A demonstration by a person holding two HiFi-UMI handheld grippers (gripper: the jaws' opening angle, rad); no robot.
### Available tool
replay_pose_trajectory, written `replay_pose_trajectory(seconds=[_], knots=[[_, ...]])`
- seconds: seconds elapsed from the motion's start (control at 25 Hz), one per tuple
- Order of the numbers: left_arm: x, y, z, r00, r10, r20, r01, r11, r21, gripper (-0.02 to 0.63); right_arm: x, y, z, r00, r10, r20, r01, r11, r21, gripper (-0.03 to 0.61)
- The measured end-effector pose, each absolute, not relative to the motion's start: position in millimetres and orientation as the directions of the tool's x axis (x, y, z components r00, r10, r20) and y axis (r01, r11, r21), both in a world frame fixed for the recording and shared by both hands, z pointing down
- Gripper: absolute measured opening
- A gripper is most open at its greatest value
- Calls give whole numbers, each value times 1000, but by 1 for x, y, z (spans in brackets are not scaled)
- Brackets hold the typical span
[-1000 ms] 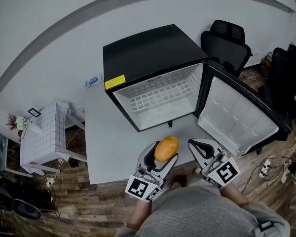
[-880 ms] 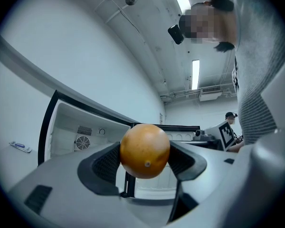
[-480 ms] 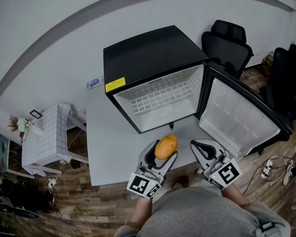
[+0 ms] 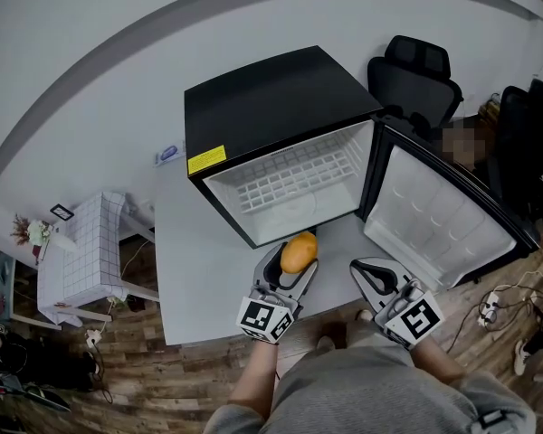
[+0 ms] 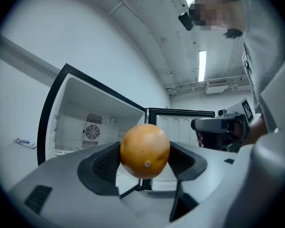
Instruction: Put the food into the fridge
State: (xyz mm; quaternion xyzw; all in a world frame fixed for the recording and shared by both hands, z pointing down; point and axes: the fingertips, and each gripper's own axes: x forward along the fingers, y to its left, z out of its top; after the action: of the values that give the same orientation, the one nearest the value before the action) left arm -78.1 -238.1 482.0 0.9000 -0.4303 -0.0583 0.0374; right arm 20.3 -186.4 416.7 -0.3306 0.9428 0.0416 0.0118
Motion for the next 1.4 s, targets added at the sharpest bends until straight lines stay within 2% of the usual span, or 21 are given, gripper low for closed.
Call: replay_pose_trajectory(seconds=[0.2,0.6,1.16,1.4], knots=[[-82,-263,496,604,-796,-48,-789,-605,104,318,16,-218,443,-786,-619,1,-615,782,99,12],[-90,-320,549,558,-829,45,-829,-553,85,317,-2,-304,511,-752,-653,86,-653,757,29,12],[-96,-390,638,506,-822,263,-855,-518,27,316,-14,-310,502,-763,-638,106,-636,770,55,12],[-98,-415,655,488,-818,305,-864,-502,37,316,-15,-318,510,-762,-637,117,-637,770,45,12]])
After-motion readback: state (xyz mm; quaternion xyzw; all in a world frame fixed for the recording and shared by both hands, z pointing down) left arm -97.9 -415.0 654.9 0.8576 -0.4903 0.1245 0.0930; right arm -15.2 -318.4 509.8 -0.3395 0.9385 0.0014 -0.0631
